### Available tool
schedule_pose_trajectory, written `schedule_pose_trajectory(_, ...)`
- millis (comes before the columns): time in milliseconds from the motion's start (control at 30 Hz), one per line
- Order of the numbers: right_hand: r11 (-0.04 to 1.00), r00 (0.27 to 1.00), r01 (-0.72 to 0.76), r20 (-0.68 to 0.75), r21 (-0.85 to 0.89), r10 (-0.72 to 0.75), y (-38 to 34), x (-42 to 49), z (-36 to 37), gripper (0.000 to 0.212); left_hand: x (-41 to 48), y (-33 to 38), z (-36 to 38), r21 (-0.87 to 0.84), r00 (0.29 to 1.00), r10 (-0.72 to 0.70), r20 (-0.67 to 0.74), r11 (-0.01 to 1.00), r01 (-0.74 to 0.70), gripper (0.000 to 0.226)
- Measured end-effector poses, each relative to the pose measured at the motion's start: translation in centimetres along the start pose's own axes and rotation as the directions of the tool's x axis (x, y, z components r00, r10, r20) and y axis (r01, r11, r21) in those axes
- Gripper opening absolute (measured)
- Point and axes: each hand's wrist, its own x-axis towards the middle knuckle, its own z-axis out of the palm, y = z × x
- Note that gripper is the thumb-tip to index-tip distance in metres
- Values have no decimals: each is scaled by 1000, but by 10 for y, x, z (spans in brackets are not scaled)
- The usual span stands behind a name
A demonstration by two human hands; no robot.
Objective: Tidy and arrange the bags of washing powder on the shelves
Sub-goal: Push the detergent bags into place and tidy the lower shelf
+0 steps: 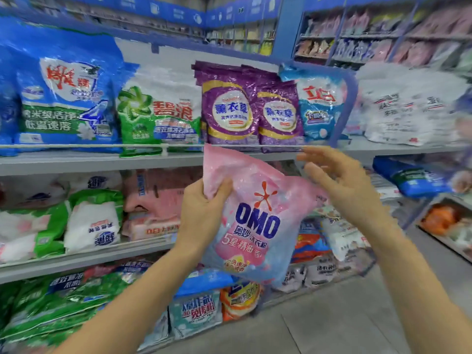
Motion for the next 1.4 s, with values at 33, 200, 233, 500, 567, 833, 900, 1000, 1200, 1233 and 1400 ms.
schedule_pose_trajectory(33, 987, 998, 20, 66, -161, -10, -4, 1, -3, 46, -5, 1, 19, -6, 1000, 8, 23, 1000, -8, 31)
schedule_pose_trajectory(200, 834, 1000, -28, -25, -551, 17, 16, 2, -20, 28, -20, -1, 106, -1, 992, 54, 118, 999, -54, 42)
schedule_pose_trajectory(233, 847, 997, -37, -78, -530, -5, 25, -1, -29, 28, -22, -2, 121, -8, 989, 62, 131, 998, -62, 43)
schedule_pose_trajectory(500, 896, 955, -116, -297, -429, -19, 79, -2, -127, 29, 17, -30, 217, -86, 908, 111, 404, 993, -83, 26)
schedule_pose_trajectory(567, 899, 946, -137, -324, -415, -5, 91, 7, -149, 28, 30, -44, 238, -72, 828, 133, 545, 991, -112, 43)
schedule_pose_trajectory(833, 862, 941, -93, -326, -498, -87, 148, 67, -236, 14, 76, -84, 344, -130, 612, 27, 790, 984, 124, 80)
schedule_pose_trajectory(900, 829, 939, -79, -321, -553, -124, 169, 81, -254, 16, 88, -89, 369, -180, 592, 38, 805, 967, 183, 71)
schedule_pose_trajectory(1000, 730, 928, -40, -296, -683, -226, 203, 98, -273, 28, 105, -94, 402, -237, 608, 24, 793, 932, 272, 55)
schedule_pose_trajectory(1200, 543, 901, 47, -200, -838, -386, 265, 147, -302, 35, 144, -106, 450, -214, 652, -3, 758, 943, 254, 32)
schedule_pose_trajectory(1233, 543, 894, 59, -198, -838, -402, 276, 156, -306, 36, 151, -109, 457, -206, 665, -22, 747, 943, 263, 37)
schedule_pose_trajectory(1400, 626, 906, 6, -260, -780, -333, 324, 210, -332, 48, 182, -125, 496, -259, 753, -106, 650, 900, 351, 60)
